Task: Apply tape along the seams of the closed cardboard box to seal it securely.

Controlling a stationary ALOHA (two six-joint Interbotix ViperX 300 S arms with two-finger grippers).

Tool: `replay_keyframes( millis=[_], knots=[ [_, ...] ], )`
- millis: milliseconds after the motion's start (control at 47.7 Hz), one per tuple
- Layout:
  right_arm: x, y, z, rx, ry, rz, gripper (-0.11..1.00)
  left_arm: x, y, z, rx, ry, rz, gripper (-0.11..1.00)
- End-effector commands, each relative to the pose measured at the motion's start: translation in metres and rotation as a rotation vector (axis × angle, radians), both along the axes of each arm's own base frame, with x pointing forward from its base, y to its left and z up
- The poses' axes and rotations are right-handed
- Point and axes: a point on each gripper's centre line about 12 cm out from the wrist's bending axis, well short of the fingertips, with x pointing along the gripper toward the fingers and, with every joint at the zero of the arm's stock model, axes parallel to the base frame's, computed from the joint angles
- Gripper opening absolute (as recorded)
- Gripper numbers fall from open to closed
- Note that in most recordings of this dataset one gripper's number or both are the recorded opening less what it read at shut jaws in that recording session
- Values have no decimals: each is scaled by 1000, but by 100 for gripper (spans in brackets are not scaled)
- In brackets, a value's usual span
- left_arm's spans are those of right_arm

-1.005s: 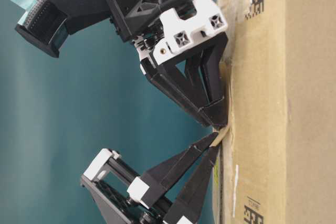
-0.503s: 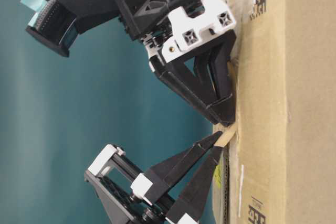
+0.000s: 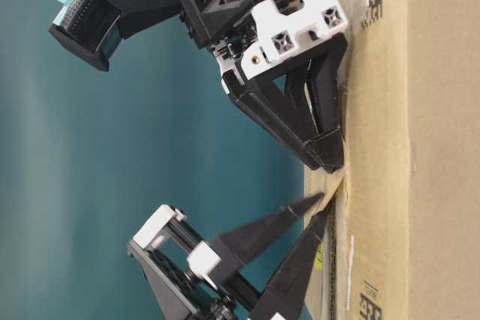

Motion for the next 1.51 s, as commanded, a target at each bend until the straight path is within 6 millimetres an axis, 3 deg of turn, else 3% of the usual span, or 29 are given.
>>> replay_keyframes(
  millis=[0, 147, 272, 796, 1487],
  knots=[
    [1, 0, 5, 1, -18, -2, 55, 6, 2, 9, -3, -15, 7, 19],
    [1, 0, 5, 2, -17, -2, 55, 9, 2, 7, -4, 43, 3, 41],
    [1, 0, 5, 1, -17, -2, 55, 11, 2, 5, -2, 106, -3, 54],
    [2, 0, -3, 17, -2, -10, 55, 14, 2, 6, -2, 338, -16, 53],
    [0, 0, -7, 21, 8, -12, 55, 10, 1, 7, 2, 391, -21, 53]
  ],
)
